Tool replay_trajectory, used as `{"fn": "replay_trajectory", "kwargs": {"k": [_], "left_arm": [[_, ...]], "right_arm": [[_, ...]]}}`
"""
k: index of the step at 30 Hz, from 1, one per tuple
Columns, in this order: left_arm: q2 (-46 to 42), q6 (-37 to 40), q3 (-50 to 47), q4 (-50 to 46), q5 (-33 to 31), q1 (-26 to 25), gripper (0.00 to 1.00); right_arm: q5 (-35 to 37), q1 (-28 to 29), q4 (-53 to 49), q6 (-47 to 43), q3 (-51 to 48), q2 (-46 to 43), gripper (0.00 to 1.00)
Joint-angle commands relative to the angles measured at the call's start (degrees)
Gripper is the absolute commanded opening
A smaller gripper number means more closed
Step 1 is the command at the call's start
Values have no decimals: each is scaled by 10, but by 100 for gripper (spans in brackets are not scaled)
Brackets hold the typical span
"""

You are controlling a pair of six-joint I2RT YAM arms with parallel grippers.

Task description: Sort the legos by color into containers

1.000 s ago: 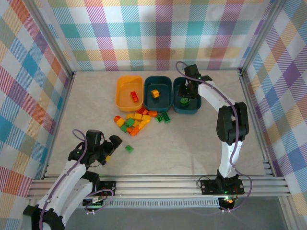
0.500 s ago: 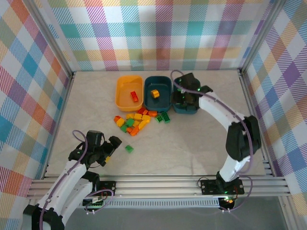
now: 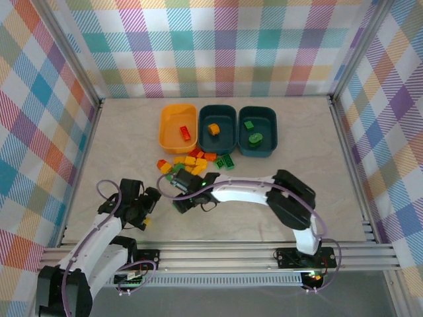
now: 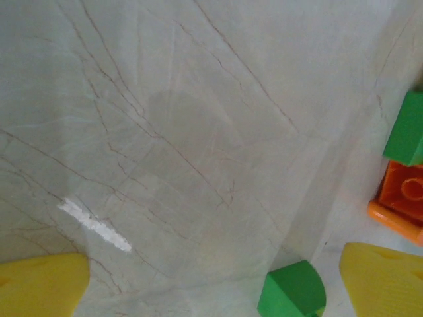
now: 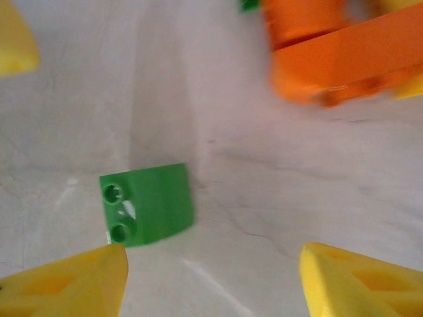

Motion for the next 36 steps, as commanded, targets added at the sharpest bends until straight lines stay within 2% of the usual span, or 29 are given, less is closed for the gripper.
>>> {"fn": "replay_trajectory", "kwargs": {"k": [1, 9, 13, 18, 25, 29, 32, 36], "left_arm": [[-26, -44, -67, 32, -25, 10, 100], [-192, -53, -103, -68, -33, 12, 100], [-261, -78, -124, -95, -26, 13, 100], [-307, -95, -147, -84, -5, 13, 100], [-255, -75, -152, -32, 26, 14, 100], [-191, -41, -132, -8, 37, 14, 100], [-137, -10, -102, 0, 38, 13, 100], [-69, 21, -67, 18, 50, 13, 100]], "right_arm": [[-12, 1, 14, 0, 45, 27, 70], [-30, 1, -17, -31, 121, 116, 70], [-34, 1, -15, -21, 116, 114, 64], [-40, 1, -8, -18, 73, 87, 68], [-88, 11, -3, -50, 23, 53, 71], [-62, 27, -21, -69, 33, 62, 71], [-52, 28, -23, -68, 43, 71, 67], [-21, 29, -30, -68, 53, 76, 49]]}}
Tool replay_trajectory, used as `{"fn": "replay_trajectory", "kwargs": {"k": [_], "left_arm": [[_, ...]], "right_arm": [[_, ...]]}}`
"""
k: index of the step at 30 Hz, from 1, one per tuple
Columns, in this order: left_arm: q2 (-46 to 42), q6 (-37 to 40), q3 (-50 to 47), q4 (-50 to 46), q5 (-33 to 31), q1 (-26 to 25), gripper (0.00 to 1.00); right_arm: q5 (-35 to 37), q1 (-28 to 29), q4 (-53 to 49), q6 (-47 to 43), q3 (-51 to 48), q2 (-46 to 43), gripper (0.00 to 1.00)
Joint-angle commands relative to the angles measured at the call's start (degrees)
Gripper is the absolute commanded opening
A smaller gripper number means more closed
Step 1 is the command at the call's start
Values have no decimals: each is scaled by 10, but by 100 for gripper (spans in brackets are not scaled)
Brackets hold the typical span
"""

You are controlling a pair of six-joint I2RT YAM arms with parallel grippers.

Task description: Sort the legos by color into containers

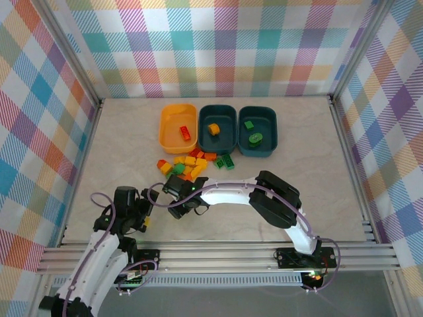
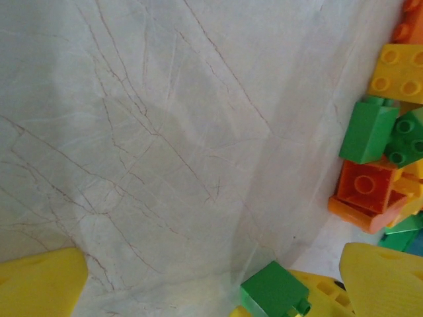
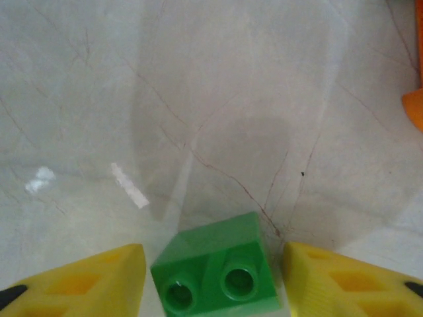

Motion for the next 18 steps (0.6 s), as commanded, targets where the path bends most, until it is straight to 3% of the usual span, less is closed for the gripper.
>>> {"fn": "replay_trajectory", "kwargs": {"k": [1, 10, 15, 18], "left_arm": [[57, 42, -18, 22, 39, 4, 100], [153, 129, 52, -3, 30, 1, 100], [226, 163, 91, 14, 47, -29, 100], [272, 177, 120, 31, 43, -86, 100]], "right_arm": [[11, 10, -34, -4, 10, 10, 46], [53, -5, -7, -22, -17, -63, 34], [71, -96, -11, -36, -29, -136, 33], [63, -189, -19, -28, -34, -173, 32]]}}
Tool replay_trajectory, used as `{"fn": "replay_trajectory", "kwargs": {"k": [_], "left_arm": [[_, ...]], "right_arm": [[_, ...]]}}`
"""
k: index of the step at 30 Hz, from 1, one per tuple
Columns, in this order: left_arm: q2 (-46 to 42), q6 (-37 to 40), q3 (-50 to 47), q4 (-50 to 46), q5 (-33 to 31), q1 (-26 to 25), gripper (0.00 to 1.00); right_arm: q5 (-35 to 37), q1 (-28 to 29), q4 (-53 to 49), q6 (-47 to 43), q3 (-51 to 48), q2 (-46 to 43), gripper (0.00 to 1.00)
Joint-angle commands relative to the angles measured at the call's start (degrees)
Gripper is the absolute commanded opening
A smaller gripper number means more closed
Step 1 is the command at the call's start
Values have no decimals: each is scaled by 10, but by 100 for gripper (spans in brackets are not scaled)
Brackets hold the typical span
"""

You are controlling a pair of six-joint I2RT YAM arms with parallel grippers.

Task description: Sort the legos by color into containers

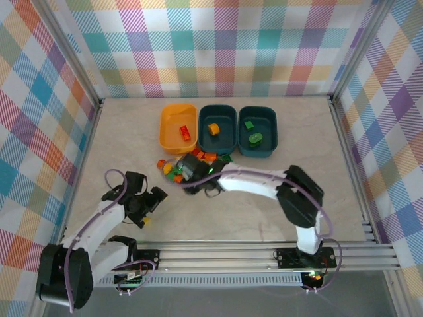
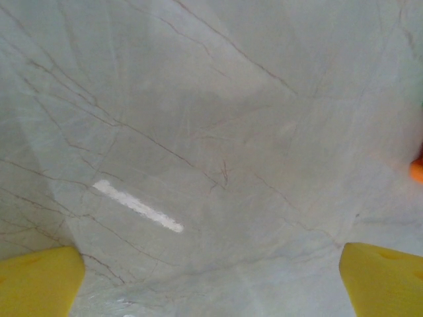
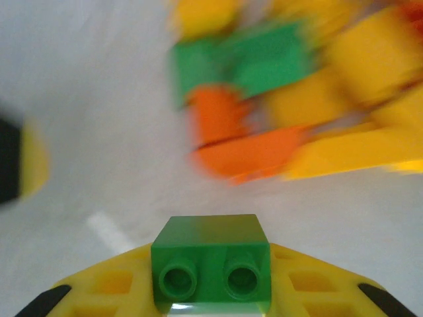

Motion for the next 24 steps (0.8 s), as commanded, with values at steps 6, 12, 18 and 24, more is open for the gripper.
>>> {"fn": "replay_trajectory", "kwargs": {"k": [6, 12, 18, 24], "left_arm": [[149, 56, 74, 88, 12, -173, 100], [217, 106, 175, 30, -32, -253, 97], [224, 164, 241, -35, -89, -261, 97], [263, 215, 316, -64, -115, -256, 97]], "right_arm": [[-22, -249, -36, 38, 13, -45, 32], [-99, -372, -91, 80, 96, 27, 35], [-107, -399, -148, 77, 192, 86, 57], [-114, -399, -91, 102, 109, -1, 62]]}}
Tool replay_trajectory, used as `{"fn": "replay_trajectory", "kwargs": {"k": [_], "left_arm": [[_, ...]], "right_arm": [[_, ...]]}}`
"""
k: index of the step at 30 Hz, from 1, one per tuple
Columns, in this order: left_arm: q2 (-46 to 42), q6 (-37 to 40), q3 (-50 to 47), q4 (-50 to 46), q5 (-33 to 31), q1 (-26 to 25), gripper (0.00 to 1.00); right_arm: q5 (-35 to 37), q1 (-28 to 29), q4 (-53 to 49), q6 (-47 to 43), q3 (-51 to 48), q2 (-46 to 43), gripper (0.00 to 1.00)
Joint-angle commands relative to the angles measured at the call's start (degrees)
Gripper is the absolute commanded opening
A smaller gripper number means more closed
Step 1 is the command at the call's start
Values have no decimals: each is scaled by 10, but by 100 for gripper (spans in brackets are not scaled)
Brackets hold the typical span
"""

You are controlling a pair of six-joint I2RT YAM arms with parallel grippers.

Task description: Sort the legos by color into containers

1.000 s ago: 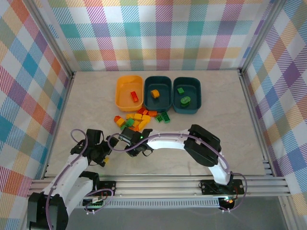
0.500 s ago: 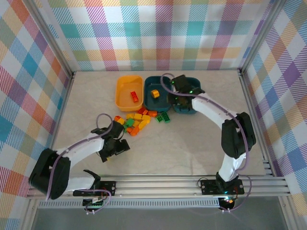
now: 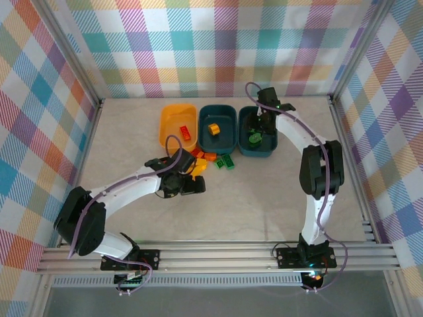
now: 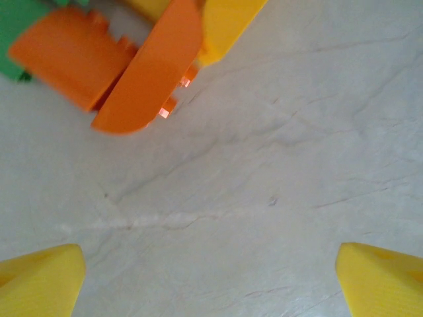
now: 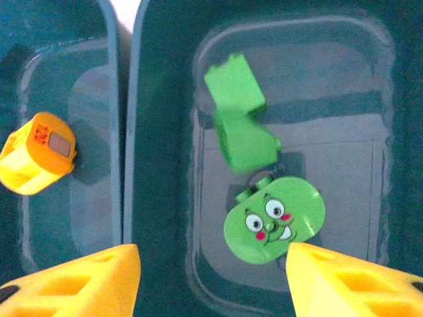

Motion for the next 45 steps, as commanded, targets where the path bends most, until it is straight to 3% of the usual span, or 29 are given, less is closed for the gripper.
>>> {"fn": "replay_trajectory", "kwargs": {"k": [1, 5, 8, 11, 15, 19, 26, 37, 45], "left_arm": [[26, 44, 35, -29, -20, 6, 96], [64, 60, 78, -31, -33, 12, 90], [107, 77, 118, -52, -58, 12, 79], [137, 93, 134, -60, -85, 12, 71], [156, 102, 146, -75, -117, 13, 69], [162, 104, 147, -83, -132, 11, 69], [185, 100, 132, -66, -115, 3, 67], [164, 65, 117, -26, -39, -27, 66], [179, 61, 134, -39, -57, -35, 66]], "right_arm": [[-16, 8, 32, 25, -75, -98, 63], [-4, 18, 102, 39, -234, -213, 64], [3, 21, 135, 52, -351, -294, 65], [8, 21, 119, 65, -427, -358, 65], [4, 21, 106, 77, -490, -426, 66], [16, 21, 97, 75, -501, -455, 67], [1, 21, 89, 71, -459, -426, 68], [1, 21, 90, 79, -464, -428, 68], [-5, 21, 94, 82, -464, -421, 68]]}}
